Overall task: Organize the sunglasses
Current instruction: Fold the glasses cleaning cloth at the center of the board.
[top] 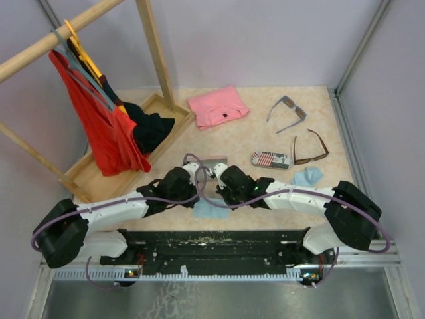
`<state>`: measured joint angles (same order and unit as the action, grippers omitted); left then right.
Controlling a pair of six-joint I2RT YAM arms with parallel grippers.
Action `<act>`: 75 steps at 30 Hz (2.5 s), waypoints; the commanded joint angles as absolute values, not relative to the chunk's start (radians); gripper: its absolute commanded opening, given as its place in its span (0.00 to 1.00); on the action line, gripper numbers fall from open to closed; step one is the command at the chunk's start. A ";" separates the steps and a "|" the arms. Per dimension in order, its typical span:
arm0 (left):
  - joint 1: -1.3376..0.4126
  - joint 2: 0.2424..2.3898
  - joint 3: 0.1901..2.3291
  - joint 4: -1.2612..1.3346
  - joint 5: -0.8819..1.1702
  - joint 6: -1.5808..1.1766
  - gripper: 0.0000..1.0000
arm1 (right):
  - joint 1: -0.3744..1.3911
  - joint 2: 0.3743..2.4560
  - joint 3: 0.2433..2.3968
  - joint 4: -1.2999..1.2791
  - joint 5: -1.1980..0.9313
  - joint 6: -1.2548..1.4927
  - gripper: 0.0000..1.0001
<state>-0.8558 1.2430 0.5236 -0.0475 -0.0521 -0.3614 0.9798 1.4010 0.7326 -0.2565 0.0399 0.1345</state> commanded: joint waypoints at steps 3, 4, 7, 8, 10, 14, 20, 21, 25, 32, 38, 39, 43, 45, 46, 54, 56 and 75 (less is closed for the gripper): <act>-0.865 1.246 0.523 -0.079 -0.048 -0.338 0.00 | 0.994 1.401 0.740 -0.327 0.056 0.134 0.00; -0.865 1.246 0.523 -0.083 -0.050 -0.341 0.00 | 0.994 1.401 0.742 -0.329 0.051 0.137 0.00; -0.867 1.236 0.523 -0.093 -0.050 -0.348 0.00 | 0.993 1.398 0.745 -0.342 0.033 0.142 0.00; -0.867 1.232 0.520 -0.094 -0.048 -0.349 0.00 | 0.996 1.396 0.744 -0.346 0.027 0.143 0.00; -0.869 1.223 0.517 -0.098 -0.042 -0.353 0.00 | 0.996 1.392 0.742 -0.349 0.011 0.148 0.00; -0.879 1.215 0.520 -0.112 -0.037 -0.363 0.00 | 0.997 1.386 0.740 -0.362 -0.003 0.154 0.00; -0.888 1.211 0.509 -0.128 -0.046 -0.382 0.00 | 0.997 1.395 0.738 -0.376 0.001 0.155 0.00; -0.889 1.214 0.508 -0.129 -0.046 -0.383 0.00 | 0.997 1.400 0.738 -0.378 0.004 0.155 0.00; -0.890 1.221 0.511 -0.138 -0.047 -0.387 0.00 | 0.998 1.418 0.738 -0.380 -0.006 0.154 0.00; -0.898 1.215 0.509 -0.145 -0.045 -0.394 0.00 | 1.000 1.415 0.742 -0.388 -0.019 0.158 0.01; -0.902 1.208 0.508 -0.156 -0.046 -0.399 0.00 | 1.004 1.414 0.747 -0.400 -0.035 0.165 0.02; -0.902 1.205 0.507 -0.156 -0.045 -0.400 0.00 | 1.005 1.415 0.748 -0.402 -0.035 0.167 0.02; -0.906 1.198 0.505 -0.161 -0.038 -0.403 0.00 | 1.005 1.416 0.750 -0.407 -0.038 0.170 0.03; -0.907 1.195 0.503 -0.164 -0.040 -0.404 0.00 | 1.007 1.417 0.751 -0.408 -0.036 0.171 0.03; -0.909 1.193 0.503 -0.165 -0.042 -0.405 0.00 | 1.006 1.419 0.752 -0.408 -0.033 0.173 0.03; -0.915 1.195 0.502 -0.168 -0.026 -0.411 0.00 | 1.006 1.416 0.748 -0.409 -0.023 0.184 0.04; -0.919 1.197 0.504 -0.167 -0.023 -0.410 0.00 | 1.006 1.401 0.746 -0.405 -0.015 0.194 0.04; -0.930 1.198 0.514 -0.172 -0.026 -0.411 0.00 | 0.980 1.026 0.420 0.054 0.254 0.757 0.42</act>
